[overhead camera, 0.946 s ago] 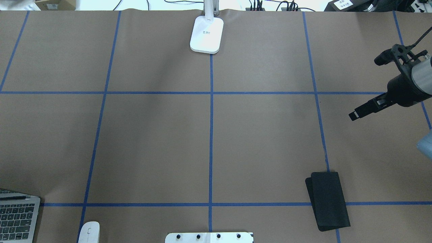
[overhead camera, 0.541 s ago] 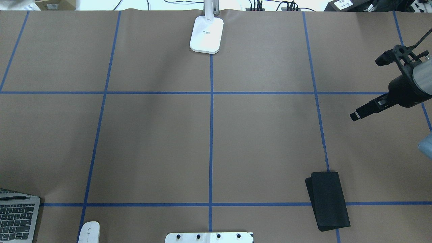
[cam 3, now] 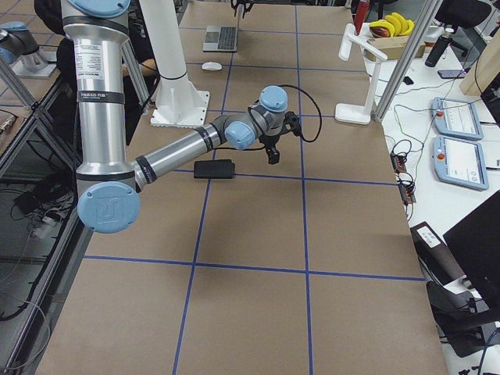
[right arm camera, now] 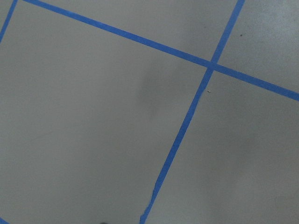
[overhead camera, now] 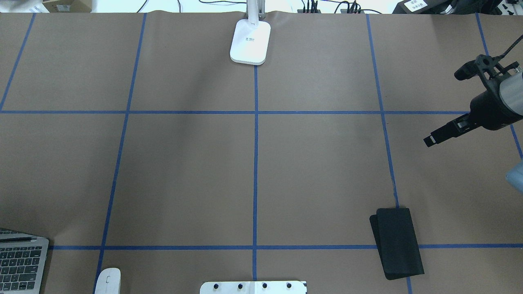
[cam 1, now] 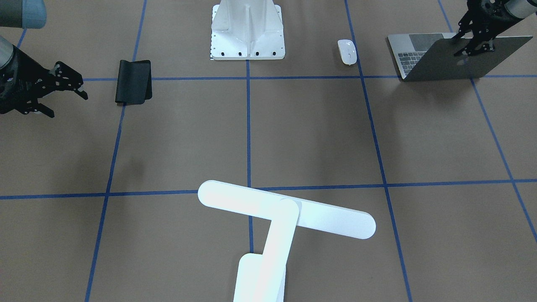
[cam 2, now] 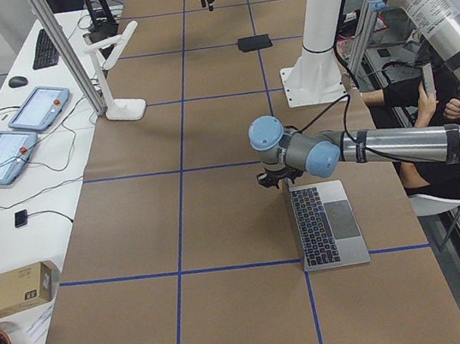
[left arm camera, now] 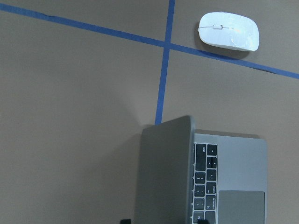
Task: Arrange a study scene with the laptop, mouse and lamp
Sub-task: 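Grasp the grey laptop edge with the left gripper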
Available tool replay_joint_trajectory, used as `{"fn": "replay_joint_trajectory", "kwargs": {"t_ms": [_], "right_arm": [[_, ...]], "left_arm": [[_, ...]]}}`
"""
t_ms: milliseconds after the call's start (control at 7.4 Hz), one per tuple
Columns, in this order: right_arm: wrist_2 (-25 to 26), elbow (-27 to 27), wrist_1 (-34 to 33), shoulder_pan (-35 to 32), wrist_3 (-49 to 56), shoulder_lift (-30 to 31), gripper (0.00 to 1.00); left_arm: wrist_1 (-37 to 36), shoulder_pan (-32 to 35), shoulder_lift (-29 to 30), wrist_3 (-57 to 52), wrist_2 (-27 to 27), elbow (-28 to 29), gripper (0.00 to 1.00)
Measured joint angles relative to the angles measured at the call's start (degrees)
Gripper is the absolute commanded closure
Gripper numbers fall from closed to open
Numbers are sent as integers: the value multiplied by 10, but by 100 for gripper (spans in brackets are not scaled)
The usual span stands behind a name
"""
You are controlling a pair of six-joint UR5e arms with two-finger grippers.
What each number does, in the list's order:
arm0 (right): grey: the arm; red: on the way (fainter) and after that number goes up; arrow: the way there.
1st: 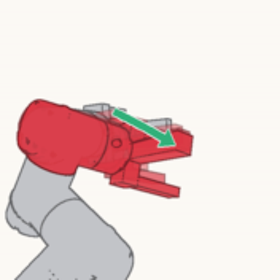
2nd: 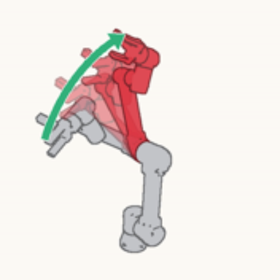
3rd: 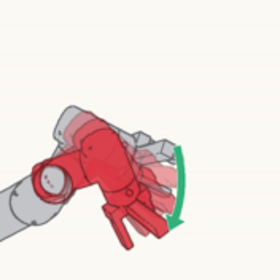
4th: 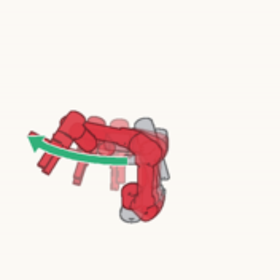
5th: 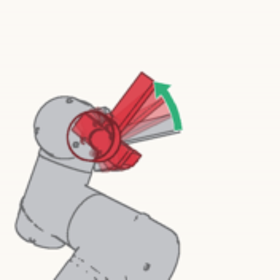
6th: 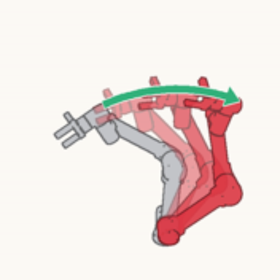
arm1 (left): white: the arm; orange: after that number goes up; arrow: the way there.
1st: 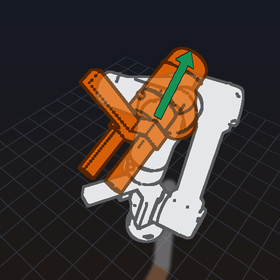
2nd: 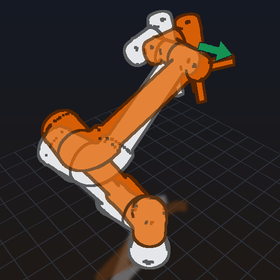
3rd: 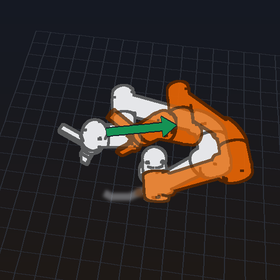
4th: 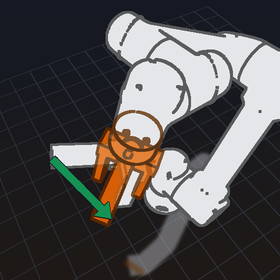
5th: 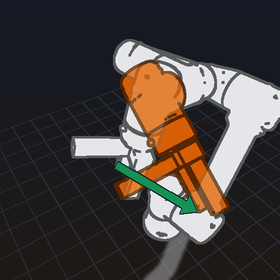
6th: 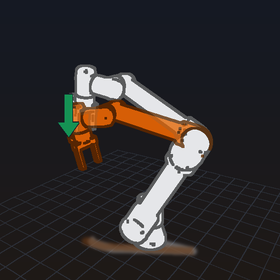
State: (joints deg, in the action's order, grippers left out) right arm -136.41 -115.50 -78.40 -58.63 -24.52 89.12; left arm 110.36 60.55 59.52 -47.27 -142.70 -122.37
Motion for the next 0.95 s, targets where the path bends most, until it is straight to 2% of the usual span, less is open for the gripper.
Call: {"fn": "replay_joint_trajectory", "kwargs": {"t_ms": [270,541,946], "right_arm": [[0,0,0,0,0,0,0],[0,0,0,1,0,-1,0],[0,0,0,1,0,-2,0]], "left_arm": [[14,1,-11,0,-1,0,82],[34,4,-20,0,-6,-1,100],[57,17,-29,0,-20,-3,100]]}}
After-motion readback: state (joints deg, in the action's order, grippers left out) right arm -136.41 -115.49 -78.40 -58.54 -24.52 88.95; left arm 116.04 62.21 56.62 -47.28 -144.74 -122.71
